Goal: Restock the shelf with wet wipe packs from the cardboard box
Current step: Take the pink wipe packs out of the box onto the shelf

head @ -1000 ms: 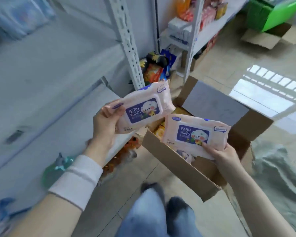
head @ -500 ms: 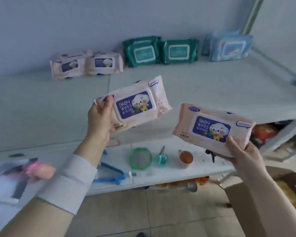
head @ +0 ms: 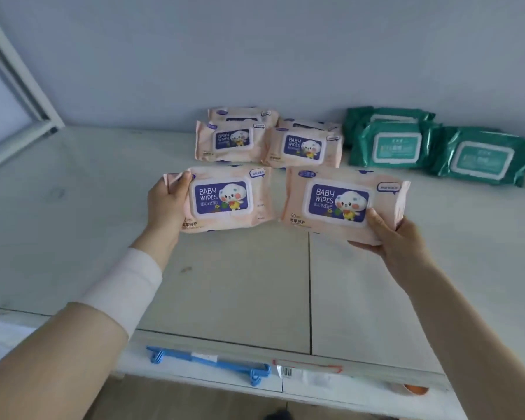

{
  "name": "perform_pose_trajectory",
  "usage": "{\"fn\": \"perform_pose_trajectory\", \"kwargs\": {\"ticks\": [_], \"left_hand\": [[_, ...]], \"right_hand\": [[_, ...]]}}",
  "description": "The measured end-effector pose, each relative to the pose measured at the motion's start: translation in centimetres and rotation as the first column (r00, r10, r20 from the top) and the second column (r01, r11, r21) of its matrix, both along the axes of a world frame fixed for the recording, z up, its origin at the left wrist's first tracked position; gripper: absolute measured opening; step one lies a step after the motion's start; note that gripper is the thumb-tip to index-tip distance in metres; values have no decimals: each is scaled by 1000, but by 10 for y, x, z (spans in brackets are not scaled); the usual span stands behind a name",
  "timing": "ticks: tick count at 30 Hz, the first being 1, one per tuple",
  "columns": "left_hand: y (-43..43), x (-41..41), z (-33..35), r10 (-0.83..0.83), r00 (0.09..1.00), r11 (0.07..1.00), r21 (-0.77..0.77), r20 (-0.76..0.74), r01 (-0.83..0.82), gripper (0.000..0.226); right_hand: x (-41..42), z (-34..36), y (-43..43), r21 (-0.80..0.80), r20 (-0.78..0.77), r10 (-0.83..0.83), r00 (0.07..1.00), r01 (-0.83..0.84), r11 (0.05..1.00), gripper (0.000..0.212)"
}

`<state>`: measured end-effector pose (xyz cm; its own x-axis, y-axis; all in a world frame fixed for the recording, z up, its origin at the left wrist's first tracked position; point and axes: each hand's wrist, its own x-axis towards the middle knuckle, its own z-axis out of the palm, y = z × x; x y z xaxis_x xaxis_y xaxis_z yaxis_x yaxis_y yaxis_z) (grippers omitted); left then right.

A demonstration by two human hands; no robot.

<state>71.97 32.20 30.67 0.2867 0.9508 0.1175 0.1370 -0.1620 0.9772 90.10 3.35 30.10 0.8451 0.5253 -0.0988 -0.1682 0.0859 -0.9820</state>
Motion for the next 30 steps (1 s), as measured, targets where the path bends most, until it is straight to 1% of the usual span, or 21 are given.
{"fn": "perform_pose_trajectory", "kwargs": {"ticks": [3,7,9,10,13,15,16,17,19,20,21,22,23,24,25,26,27,29,30], "left_hand": [[34,16,-4,-6,1000,1000,29,-8,6,13],[75,47,-6,-54,997,997,43,-57,56,12],[97,64,-9,-71,992,996,41,-101,75,14],[107,72,-12,-71,989,996,46,-128,77,20],[129,89,-19,-46,966,994,84,-253,70,36],[133,96,-23,-25,942,991,118,-335,69,39],[133,97,-24,-16,935,989,133,-355,68,40],[131,97,-24,-2,929,985,159,-371,66,40],[126,96,-21,63,900,954,290,-432,72,43],[122,96,-17,92,883,924,369,-461,97,45],[116,98,-13,94,874,883,446,-477,149,46],[108,102,-7,68,870,823,520,-489,228,46],[96,108,-1,23,862,739,589,-506,326,46],[82,117,6,-27,843,630,645,-538,432,44],[63,129,13,-68,805,505,675,-590,538,43],[42,143,21,-93,748,375,673,-657,638,42],[15,158,29,-103,673,253,636,-732,730,41],[-49,188,46,-69,496,41,494,-866,868,41],[-86,200,54,-40,418,-50,420,-907,906,40]], "right_hand": [[20,1,43,-32,-22,-11,1000,10,999,23],[41,-1,89,-97,-30,-37,999,34,995,26],[48,-7,109,-152,-3,-112,994,110,982,29],[52,-11,117,-201,49,-162,986,168,965,30],[62,-17,134,-373,239,-237,942,314,873,37],[67,-19,139,-459,311,-256,915,380,803,35],[69,-19,141,-506,355,-256,899,415,756,31],[69,-18,144,-556,394,-245,886,442,704,33],[68,-14,146,-637,429,-213,878,462,618,37],[67,-11,144,-662,435,-199,878,462,589,47],[66,-8,139,-677,443,-187,877,464,571,62],[65,-3,131,-681,466,-170,868,475,558,70],[63,2,118,-684,500,-141,855,489,541,71],[61,8,103,-693,533,-98,840,500,519,70],[59,14,84,-714,563,-35,826,508,482,68],[56,19,61,-748,582,48,812,511,424,67],[53,26,36,-785,580,133,804,508,354,67],[47,37,-21,-851,522,255,814,479,215,68],[43,43,-51,-878,479,287,829,455,152,67]]}}
